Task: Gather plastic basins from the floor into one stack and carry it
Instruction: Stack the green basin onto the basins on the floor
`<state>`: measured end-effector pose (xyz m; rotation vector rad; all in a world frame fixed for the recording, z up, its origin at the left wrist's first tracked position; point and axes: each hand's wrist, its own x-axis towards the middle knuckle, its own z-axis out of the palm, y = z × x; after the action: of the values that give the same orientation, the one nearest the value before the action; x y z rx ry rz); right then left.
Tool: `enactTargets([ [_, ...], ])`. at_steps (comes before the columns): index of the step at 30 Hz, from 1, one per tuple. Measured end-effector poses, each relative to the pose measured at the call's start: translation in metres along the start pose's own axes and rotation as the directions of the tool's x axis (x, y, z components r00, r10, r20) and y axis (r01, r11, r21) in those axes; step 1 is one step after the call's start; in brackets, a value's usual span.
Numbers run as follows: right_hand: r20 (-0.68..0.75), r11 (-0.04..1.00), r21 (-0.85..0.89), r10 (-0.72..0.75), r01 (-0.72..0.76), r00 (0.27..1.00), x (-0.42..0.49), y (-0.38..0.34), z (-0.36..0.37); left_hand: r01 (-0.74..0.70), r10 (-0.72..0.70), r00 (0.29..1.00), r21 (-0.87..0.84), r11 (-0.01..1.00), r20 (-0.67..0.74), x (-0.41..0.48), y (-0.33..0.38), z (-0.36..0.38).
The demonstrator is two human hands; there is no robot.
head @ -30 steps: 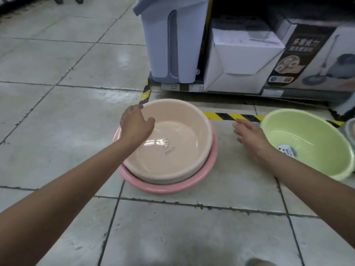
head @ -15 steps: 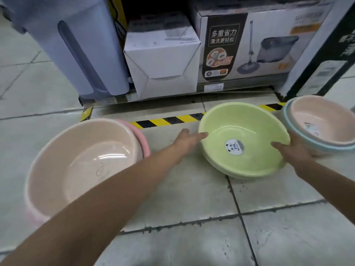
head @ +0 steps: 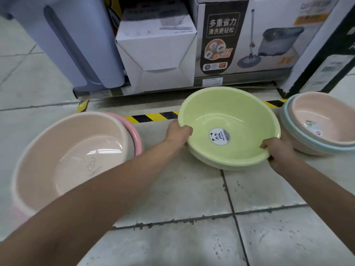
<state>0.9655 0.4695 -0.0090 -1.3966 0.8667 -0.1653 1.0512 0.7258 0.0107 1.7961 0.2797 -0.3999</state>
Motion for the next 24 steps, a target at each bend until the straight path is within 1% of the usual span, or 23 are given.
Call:
enactTargets([
  [4,0.110,0.990,0.028,-0.143,0.140,0.984,-0.043,-0.041,0.050,-0.135,0.141,0.984,0.059,0.989,-0.107,-0.024,0.043,-0.067],
  [6,0.138,0.983,0.043,-0.182,0.178,0.973,-0.066,-0.059,0.076,-0.196,0.205,0.968,0.075,0.978,-0.147,-0.047,0.058,-0.109],
  [9,0.177,0.976,0.082,-0.214,0.203,0.961,-0.105,-0.075,0.118,-0.271,0.292,0.920,0.112,0.956,-0.263,-0.082,0.069,-0.176],
  [13,0.279,0.954,0.078,-0.299,0.289,0.913,-0.161,-0.081,0.184,-0.311,0.320,0.851,0.091,0.946,-0.417,-0.120,0.062,-0.262],
  [16,0.358,0.941,0.057,-0.331,0.334,0.873,-0.197,-0.076,0.229,-0.293,0.277,0.816,0.050,0.955,-0.507,-0.141,0.038,-0.314],
  [18,0.403,0.941,0.027,-0.318,0.337,0.858,-0.216,-0.067,0.252,-0.248,0.226,0.805,0.035,0.968,-0.548,-0.152,0.016,-0.339],
  [22,0.477,0.955,-0.056,-0.230,0.290,0.848,-0.240,-0.037,0.277,-0.128,0.093,0.825,-0.024,0.991,-0.558,-0.162,-0.038,-0.364],
  [24,0.478,0.960,-0.089,-0.191,0.264,0.857,-0.246,-0.027,0.283,-0.080,0.043,0.836,-0.043,0.996,-0.547,-0.161,-0.060,-0.370],
])
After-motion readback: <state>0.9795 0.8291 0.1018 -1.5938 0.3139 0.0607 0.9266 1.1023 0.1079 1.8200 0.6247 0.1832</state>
